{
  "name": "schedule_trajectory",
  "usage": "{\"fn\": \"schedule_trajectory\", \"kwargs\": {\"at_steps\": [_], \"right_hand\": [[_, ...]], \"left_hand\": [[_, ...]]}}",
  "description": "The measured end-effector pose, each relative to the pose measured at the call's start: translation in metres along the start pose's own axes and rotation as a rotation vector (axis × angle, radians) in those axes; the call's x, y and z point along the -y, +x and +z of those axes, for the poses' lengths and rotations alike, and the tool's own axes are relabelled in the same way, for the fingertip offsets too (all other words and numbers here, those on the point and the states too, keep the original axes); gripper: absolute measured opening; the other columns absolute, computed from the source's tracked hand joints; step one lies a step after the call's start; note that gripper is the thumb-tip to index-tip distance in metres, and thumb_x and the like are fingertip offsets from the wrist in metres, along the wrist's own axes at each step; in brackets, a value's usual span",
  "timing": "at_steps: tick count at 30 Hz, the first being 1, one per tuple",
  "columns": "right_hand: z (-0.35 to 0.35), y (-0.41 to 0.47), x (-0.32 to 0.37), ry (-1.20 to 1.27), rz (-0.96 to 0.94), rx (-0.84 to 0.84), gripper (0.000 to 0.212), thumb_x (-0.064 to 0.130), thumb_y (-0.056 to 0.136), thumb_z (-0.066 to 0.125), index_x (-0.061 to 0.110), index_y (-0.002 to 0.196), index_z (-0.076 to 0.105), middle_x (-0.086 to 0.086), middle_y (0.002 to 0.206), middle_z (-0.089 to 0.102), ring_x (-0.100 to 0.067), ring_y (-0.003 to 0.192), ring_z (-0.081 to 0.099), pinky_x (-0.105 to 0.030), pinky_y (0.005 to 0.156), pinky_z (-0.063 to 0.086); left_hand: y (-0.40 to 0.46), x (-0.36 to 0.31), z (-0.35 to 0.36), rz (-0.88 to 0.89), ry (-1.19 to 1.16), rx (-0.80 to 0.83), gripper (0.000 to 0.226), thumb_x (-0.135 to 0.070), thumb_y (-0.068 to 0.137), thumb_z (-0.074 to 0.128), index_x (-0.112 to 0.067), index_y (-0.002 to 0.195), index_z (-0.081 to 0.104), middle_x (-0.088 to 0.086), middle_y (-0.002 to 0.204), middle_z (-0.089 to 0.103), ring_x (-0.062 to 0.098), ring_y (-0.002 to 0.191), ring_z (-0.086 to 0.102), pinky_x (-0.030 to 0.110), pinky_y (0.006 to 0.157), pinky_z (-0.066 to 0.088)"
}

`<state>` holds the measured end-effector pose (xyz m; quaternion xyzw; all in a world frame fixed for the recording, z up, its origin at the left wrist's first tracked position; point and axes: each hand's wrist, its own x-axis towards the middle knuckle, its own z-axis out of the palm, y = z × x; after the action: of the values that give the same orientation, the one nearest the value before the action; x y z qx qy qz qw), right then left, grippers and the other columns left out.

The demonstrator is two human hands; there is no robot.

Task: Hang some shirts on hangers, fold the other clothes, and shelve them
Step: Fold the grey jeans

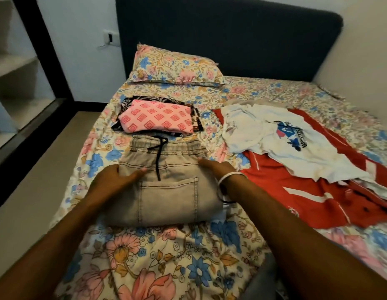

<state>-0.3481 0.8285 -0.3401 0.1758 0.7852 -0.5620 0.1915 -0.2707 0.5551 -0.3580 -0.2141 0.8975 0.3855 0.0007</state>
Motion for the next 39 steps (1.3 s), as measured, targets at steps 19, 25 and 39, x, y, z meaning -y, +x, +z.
{"fn": "schedule_trajectory", "kwargs": {"at_steps": [19,25,39], "right_hand": [[-0.009,-0.016,0.013,0.263,-0.017,0.387,0.03,0.038,0.097,0.061,0.013,0.113,0.066,-0.013,0.09,0.076,-0.028,0.078,0.07,-0.031,0.066,0.057],[-0.006,-0.024,0.007,0.381,-0.028,0.518,0.046,0.027,0.089,0.07,0.012,0.131,0.061,-0.02,0.125,0.067,-0.042,0.119,0.06,-0.053,0.11,0.043],[0.012,0.105,-0.04,0.175,-0.091,0.245,0.109,0.07,0.04,0.091,0.018,0.132,0.063,-0.011,0.126,0.068,-0.032,0.11,0.068,-0.047,0.101,0.052]], "left_hand": [[-0.012,-0.012,-0.01,-0.114,-0.833,0.389,0.043,-0.018,0.083,0.075,-0.007,0.124,0.066,0.02,0.109,0.075,0.038,0.093,0.074,0.047,0.087,0.056],[-0.009,-0.009,0.007,-0.193,-0.925,0.441,0.037,-0.029,0.086,0.073,-0.011,0.117,0.068,0.02,0.109,0.075,0.037,0.09,0.075,0.049,0.088,0.055],[-0.015,-0.009,0.024,-0.029,-0.781,0.218,0.031,-0.04,0.091,0.068,-0.018,0.114,0.07,0.008,0.099,0.078,0.032,0.091,0.075,0.04,0.08,0.057]]}}
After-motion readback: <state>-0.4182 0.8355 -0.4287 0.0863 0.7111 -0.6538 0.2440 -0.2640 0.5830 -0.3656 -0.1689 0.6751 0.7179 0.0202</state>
